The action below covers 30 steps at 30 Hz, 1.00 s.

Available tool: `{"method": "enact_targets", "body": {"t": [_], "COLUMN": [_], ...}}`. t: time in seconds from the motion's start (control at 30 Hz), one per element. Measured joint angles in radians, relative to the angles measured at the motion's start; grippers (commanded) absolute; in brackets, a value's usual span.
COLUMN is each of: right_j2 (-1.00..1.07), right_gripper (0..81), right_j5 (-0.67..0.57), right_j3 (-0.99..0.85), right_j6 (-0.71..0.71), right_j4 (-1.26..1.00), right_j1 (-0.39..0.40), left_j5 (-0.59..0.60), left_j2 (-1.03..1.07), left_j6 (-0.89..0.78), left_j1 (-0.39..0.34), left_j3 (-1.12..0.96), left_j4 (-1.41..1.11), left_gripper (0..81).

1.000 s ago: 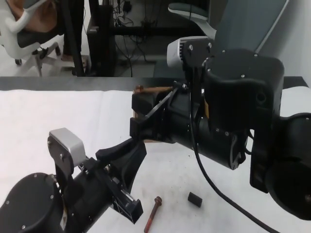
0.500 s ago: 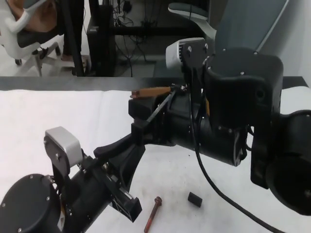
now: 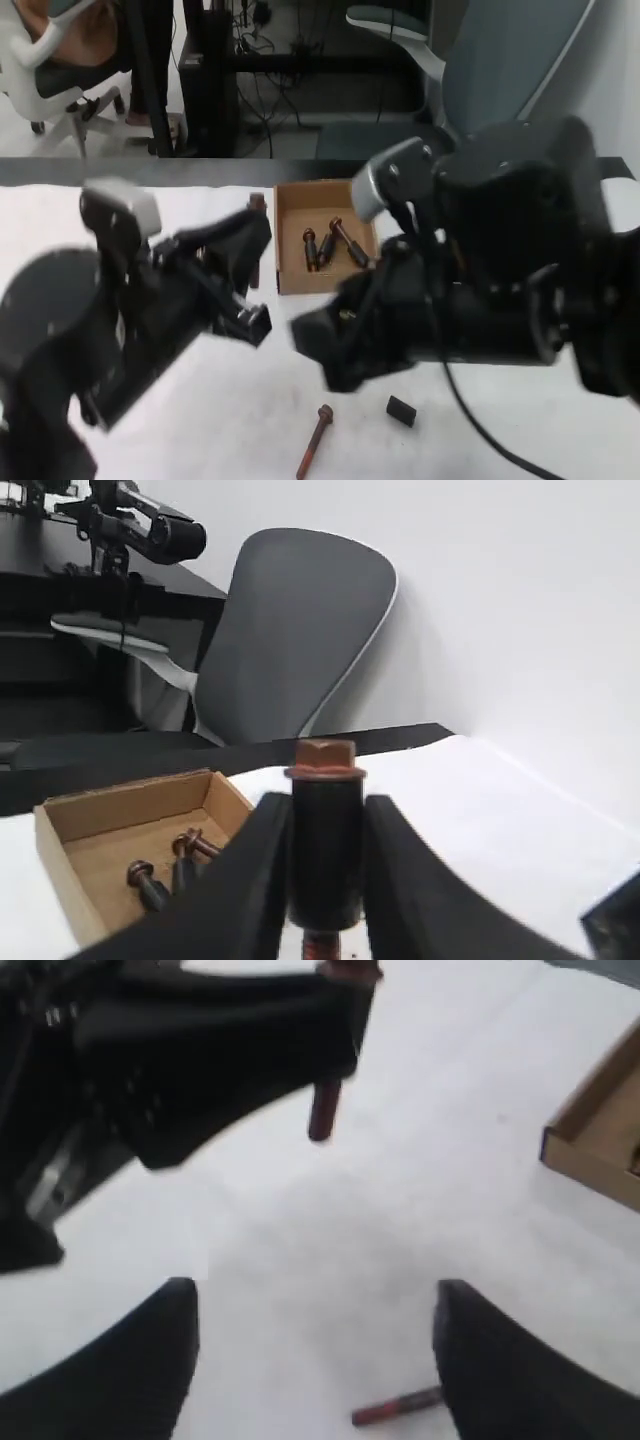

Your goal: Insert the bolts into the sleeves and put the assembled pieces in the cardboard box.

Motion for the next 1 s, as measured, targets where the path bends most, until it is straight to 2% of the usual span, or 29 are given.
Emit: {"method": "enact_targets", "body": {"t": [0.13, 0.27, 0.37, 0.47, 0.67, 0.8, 1.0], "right_j2": [-0.031, 0.005, 0.057, 0.111, 0.238, 0.322, 0.391], "right_gripper": [60.9, 60.9, 57.3, 51.0, 51.0, 51.0, 51.0], "right_j5": [0.059, 0.083, 0.107, 0.144, 0.173, 0.175, 0.176], "right_j3": [0.0, 0.0, 0.0, 0.0, 0.0, -0.007, -0.026], "right_j6": [-0.185, -0.303, -0.367, -0.447, -0.624, -0.692, -0.772], "right_j4": [0.163, 0.315, 0.364, 0.373, 0.347, 0.343, 0.284], "right_j1": [-0.035, -0.065, -0.086, -0.108, -0.166, -0.197, -0.204], "left_j5": [0.067, 0.133, 0.189, 0.21, 0.225, 0.234, 0.24], "left_j2": [0.045, 0.16, 0.279, 0.366, 0.494, 0.586, 0.714], "left_j6": [0.026, 0.021, -0.004, -0.048, -0.069, -0.092, -0.189], "left_j1": [0.022, 0.026, 0.028, 0.028, 0.028, 0.033, 0.064], "left_j3": [-0.1, -0.224, -0.311, -0.396, -0.592, -0.722, -0.893], "left_j4": [0.077, 0.238, 0.3, 0.342, 0.542, 0.675, 0.768], "left_gripper": [1.8, 1.8, 1.8, 1.8, 1.8, 1.8, 1.8]}}
